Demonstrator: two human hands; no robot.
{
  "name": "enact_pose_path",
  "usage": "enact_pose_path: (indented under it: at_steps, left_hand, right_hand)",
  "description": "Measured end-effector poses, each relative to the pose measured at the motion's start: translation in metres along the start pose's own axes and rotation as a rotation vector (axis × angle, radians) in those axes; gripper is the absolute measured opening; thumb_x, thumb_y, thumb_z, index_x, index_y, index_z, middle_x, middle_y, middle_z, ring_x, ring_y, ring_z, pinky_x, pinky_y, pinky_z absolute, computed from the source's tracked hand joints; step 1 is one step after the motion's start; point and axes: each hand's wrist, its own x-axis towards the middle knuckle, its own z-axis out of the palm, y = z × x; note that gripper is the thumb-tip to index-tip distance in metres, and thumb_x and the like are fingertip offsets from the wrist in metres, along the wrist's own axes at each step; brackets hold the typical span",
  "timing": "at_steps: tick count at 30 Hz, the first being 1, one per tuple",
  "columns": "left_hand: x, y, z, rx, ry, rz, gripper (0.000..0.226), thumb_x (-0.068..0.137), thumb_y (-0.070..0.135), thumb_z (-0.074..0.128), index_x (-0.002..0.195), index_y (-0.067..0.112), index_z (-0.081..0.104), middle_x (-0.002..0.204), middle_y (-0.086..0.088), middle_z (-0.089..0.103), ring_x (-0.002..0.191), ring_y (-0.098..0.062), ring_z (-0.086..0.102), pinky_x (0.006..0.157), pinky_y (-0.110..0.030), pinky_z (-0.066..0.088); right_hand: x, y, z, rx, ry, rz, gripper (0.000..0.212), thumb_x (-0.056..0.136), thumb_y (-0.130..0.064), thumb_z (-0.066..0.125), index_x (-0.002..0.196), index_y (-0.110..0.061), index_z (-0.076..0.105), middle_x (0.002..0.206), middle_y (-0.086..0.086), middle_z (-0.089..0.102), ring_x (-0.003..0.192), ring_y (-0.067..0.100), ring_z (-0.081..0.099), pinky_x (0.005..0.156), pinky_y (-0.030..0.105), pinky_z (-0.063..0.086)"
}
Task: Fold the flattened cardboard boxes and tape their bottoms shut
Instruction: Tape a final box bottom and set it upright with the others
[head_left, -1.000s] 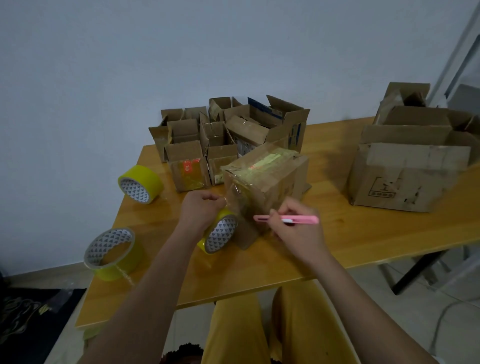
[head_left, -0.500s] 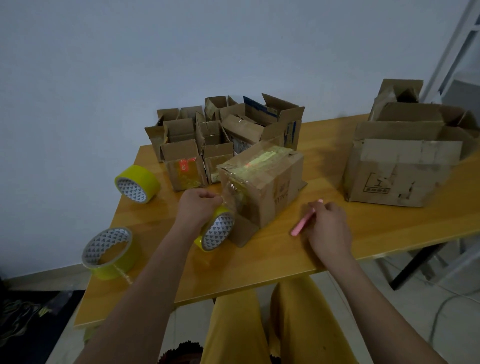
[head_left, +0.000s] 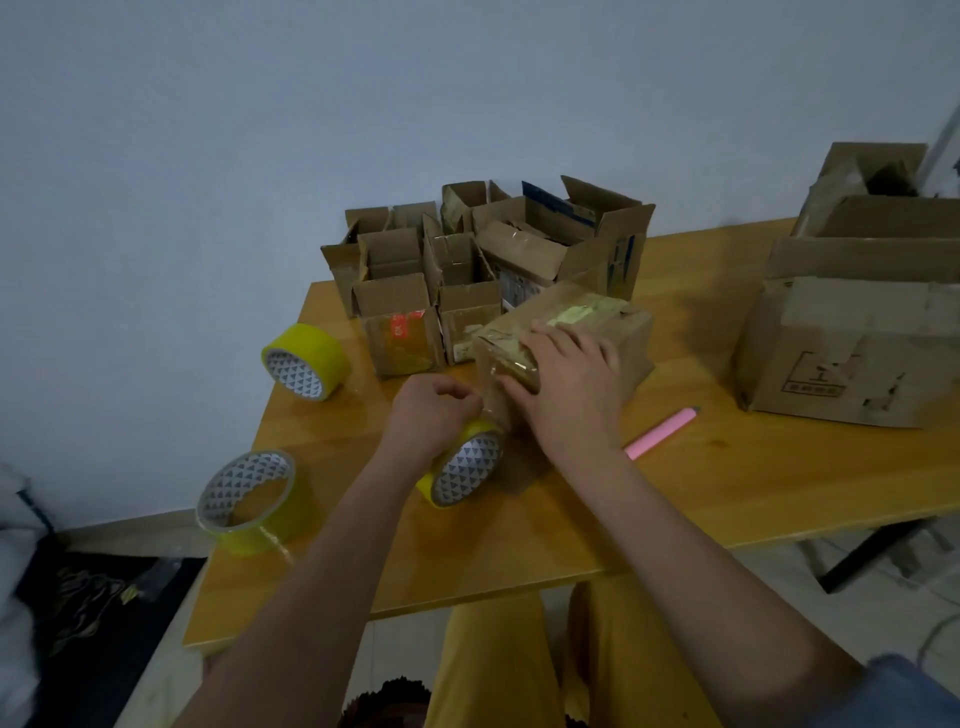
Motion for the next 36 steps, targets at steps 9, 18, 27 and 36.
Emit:
enact_pose_path:
  at_steps: [9, 18, 27, 36]
  left_hand:
    - [-0.010, -0.020, -0.027, 0.071, 0.012, 0.058, 0.012, 0.088, 0.025, 0.069, 0.085, 0.015, 0.074, 0.082, -0.005, 0.069, 0.067, -0.016, 0.057, 0.055, -0.027, 0.043]
    - [-0.037, -0.040, -0.041, -0.026, 0.085, 0.221, 0.026, 0.099, 0.028, 0.053, 0.084, 0.016, 0.072, 0.079, -0.001, 0.068, 0.076, -0.018, 0.060, 0.069, -0.033, 0.045]
    - [-0.071, -0.082, -0.047, -0.091, 0.048, 0.216, 0.101, 0.062, 0.035, 0.089, 0.141, 0.034, 0.026, 0.115, 0.021, 0.043, 0.102, 0.001, 0.050, 0.087, -0.022, 0.045]
    - [-0.030, -0.058, -0.098, 0.210, 0.340, 0.401, 0.045, 0.074, 0.010, 0.081, 0.116, 0.016, 0.064, 0.104, 0.004, 0.055, 0.095, -0.014, 0.051, 0.076, -0.021, 0.043]
  right_hand:
    - [0.002, 0.007, -0.009, 0.057, -0.014, -0.060, 0.058, 0.094, -0.056, 0.048, 0.141, -0.023, 0.047, 0.148, 0.006, 0.043, 0.136, 0.026, 0.034, 0.111, 0.043, 0.024]
    - [-0.039, -0.052, 0.002, 0.802, -0.368, 0.155, 0.038, 0.090, -0.048, 0.063, 0.091, -0.011, 0.073, 0.076, -0.012, 0.063, 0.070, -0.007, 0.058, 0.063, 0.010, 0.044]
    - [-0.023, -0.077, 0.014, 0.897, -0.361, 0.210, 0.020, 0.089, -0.031, 0.070, 0.084, -0.013, 0.076, 0.075, -0.007, 0.069, 0.073, 0.004, 0.062, 0.065, 0.017, 0.049]
    - [-0.003, -0.106, 0.040, 1.104, -0.388, 0.521, 0.016, 0.092, -0.007, 0.065, 0.078, 0.002, 0.068, 0.067, 0.006, 0.063, 0.058, 0.016, 0.067, 0.050, 0.029, 0.059]
